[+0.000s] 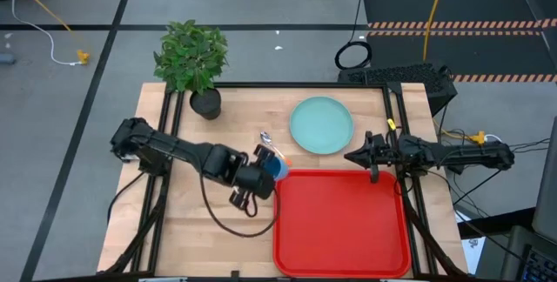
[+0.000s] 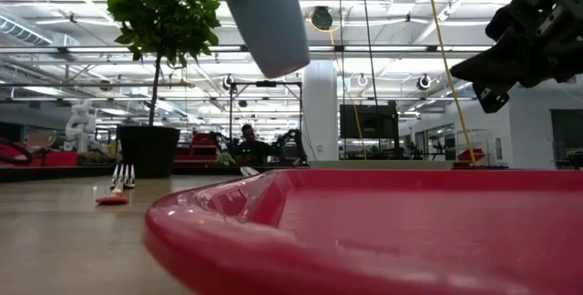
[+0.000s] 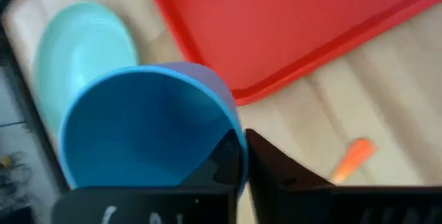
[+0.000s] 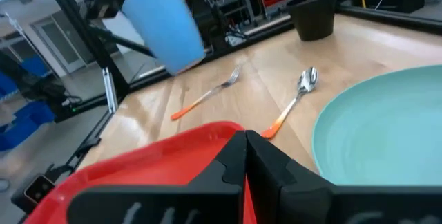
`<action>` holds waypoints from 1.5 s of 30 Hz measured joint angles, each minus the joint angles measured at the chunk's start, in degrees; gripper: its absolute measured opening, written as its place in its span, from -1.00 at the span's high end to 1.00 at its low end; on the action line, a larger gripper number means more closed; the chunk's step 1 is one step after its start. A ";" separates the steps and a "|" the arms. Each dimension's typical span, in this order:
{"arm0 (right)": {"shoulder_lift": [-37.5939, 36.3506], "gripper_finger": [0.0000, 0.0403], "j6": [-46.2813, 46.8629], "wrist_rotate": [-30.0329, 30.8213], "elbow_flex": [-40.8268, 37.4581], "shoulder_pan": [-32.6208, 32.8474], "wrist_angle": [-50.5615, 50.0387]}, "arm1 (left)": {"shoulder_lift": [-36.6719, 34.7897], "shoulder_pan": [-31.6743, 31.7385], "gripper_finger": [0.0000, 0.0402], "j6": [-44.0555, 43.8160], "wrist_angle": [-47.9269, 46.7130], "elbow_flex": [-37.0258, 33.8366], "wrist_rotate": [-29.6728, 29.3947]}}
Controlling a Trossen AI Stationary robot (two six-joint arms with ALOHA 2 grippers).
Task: Pick and place plate/cup/fork/spoon on tray
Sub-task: Put the blue cup on the top right of the red serving tray
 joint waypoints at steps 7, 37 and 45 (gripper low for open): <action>3.49 1.00 1.53 0.00 0.00 0.01 -0.09 | 0.00 2.32 0.96 9.52 6.19 0.00 0.38; 37.90 0.30 -10.44 10.80 21.96 10.82 6.38 | 7.12 7.34 0.96 29.85 22.22 0.00 6.32; 41.49 -0.12 -15.24 12.30 32.98 13.39 -3.68 | 9.64 7.41 0.91 29.87 23.48 0.02 6.45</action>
